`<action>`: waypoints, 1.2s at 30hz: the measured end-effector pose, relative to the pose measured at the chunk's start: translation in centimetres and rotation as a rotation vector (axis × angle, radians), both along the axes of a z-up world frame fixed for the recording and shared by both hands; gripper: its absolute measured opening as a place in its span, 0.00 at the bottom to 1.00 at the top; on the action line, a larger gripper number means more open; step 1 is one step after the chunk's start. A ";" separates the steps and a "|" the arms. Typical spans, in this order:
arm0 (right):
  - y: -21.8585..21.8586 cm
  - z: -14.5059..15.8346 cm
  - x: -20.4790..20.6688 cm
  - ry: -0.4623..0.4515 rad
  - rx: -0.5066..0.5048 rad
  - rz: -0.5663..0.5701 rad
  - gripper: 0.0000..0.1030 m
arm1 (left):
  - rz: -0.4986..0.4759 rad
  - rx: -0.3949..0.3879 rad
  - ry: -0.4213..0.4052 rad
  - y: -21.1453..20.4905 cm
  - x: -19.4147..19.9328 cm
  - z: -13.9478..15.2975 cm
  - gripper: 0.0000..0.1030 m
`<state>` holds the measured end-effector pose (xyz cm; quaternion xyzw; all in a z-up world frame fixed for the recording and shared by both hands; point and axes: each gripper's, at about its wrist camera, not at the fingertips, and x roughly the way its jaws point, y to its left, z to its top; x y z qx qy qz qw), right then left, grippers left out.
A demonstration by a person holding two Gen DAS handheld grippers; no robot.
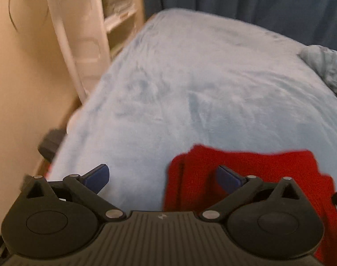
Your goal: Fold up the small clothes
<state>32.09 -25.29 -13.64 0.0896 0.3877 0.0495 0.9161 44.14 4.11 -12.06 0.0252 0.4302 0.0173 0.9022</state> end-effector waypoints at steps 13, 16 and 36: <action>4.4 7.1 -24.8 -0.149 -0.144 0.012 0.90 | -0.012 -0.043 0.040 -5.6 -25.4 6.8 1.00; 4.5 7.7 -27.1 -0.120 -0.167 -0.002 0.90 | -0.035 0.002 0.006 -6.6 -28.9 7.8 1.00; 4.0 10.3 -33.5 -0.136 -0.142 -0.035 0.90 | -0.028 0.058 -0.070 -6.9 -37.6 10.9 1.00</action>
